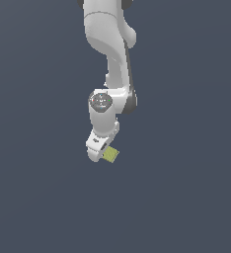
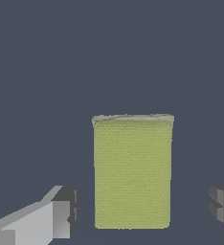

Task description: Pick up the object and move it to a goal position.

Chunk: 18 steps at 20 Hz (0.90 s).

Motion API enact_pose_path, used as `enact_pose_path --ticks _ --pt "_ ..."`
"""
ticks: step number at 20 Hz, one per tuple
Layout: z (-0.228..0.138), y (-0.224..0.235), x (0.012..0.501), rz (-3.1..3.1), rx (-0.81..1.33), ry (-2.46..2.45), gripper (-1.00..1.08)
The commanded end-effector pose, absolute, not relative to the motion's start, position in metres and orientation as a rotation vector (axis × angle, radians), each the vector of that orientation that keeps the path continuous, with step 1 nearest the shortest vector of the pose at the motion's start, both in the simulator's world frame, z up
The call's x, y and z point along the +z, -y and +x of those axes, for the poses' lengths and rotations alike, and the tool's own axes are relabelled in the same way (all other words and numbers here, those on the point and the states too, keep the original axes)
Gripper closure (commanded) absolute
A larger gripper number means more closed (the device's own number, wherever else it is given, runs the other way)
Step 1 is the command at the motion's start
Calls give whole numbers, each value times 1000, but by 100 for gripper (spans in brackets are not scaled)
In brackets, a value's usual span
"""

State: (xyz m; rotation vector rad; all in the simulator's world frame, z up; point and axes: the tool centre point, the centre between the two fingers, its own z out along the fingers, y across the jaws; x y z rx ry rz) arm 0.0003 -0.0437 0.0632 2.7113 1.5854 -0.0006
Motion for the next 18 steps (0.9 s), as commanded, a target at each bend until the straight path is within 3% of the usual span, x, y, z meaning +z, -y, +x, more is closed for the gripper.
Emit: enact_pose_path --ticks 1,10,18 --pt "0 44 61 2694 0 -1615 -92" --pt "0 44 55 2689 0 -1624 -92" --pt "-2 44 20 2686 0 -1629 -92"
